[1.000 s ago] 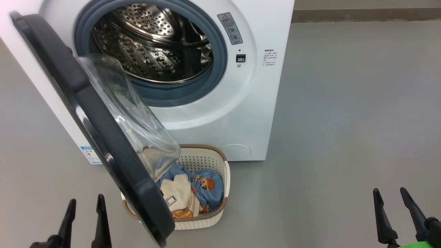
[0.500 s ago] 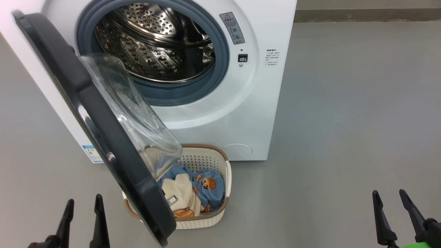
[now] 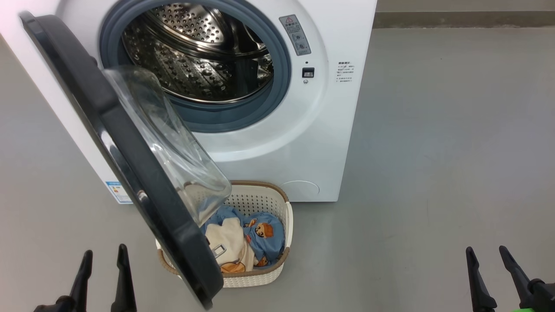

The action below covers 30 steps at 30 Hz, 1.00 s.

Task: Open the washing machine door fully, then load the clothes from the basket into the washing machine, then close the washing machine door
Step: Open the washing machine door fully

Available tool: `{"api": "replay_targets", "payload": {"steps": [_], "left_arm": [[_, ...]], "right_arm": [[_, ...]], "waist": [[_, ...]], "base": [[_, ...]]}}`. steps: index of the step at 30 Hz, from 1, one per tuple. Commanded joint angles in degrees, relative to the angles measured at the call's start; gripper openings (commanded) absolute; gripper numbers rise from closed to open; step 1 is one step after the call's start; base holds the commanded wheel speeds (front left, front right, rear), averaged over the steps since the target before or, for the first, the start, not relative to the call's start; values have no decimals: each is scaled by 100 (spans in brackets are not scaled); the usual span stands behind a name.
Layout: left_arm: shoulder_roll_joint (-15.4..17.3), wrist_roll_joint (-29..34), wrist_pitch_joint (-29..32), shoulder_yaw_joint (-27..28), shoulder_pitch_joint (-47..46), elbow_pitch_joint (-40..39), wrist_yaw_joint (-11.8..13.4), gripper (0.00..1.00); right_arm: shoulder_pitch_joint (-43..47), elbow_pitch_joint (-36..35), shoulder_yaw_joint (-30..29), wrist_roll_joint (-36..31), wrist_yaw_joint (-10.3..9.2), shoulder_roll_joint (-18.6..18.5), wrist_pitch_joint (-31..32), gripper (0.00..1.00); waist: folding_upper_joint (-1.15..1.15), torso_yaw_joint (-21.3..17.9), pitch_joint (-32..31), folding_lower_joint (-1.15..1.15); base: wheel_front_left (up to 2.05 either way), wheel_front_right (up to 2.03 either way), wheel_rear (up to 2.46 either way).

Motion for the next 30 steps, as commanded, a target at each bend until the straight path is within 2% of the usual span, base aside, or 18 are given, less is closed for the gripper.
{"api": "replay_targets", "payload": {"steps": [1, 2, 3, 7, 11, 15, 18, 21, 23, 30], "left_arm": [[62, 12, -36, 199, -98, -133, -8, 45], [62, 3, -36, 202, -99, -122, -11, 9], [62, -16, -36, 214, -100, -115, -12, 0], [62, -75, -36, 320, -117, -108, 33, 0], [62, -256, -36, 527, -199, -273, 239, 0], [62, -384, -36, 830, -382, -759, 480, 0], [62, -380, -36, 840, -518, -1332, 622, 0], [62, -285, -36, 557, -615, -2007, 745, 0], [62, -142, -36, 109, -680, -2548, 748, 0], [62, 37, -10, -1245, -666, -3149, 669, 0]], "right_arm": [[-73, -105, 115, -63, 8, -58, -69, 100], [-75, -103, 119, -64, 8, -54, -69, 100], [-76, -103, 121, -63, 8, -50, -69, 100], [-72, -109, 117, -58, 8, -39, -69, 100], [-63, -108, 110, -51, 8, -30, -69, 100], [-52, -117, 92, -41, 8, -18, -69, 100], [-31, -124, 92, -39, 8, -9, -69, 100], [-7, -128, 89, -41, 8, 1, -69, 100], [1, -121, 94, -33, 8, 18, -69, 100], [14, -95, 117, -13, 8, 84, -69, 100]], "waist": [[0, 1, 2, 0], [0, 1, 3, 0], [0, 3, 3, 0], [0, 11, 3, 0], [0, 18, -6, 0], [0, 35, -22, 0], [0, 51, -42, 0], [0, 69, -67, 0], [0, 87, -86, 0], [0, 120, -118, 0]], "base": [[0, 0, 0], [0, 0, 0], [0, 0, 0], [0, 0, 0], [0, 0, 0], [0, 0, 0], [0, 0, 0], [0, 0, 0], [0, 0, 0], [0, 0, 0]]}}
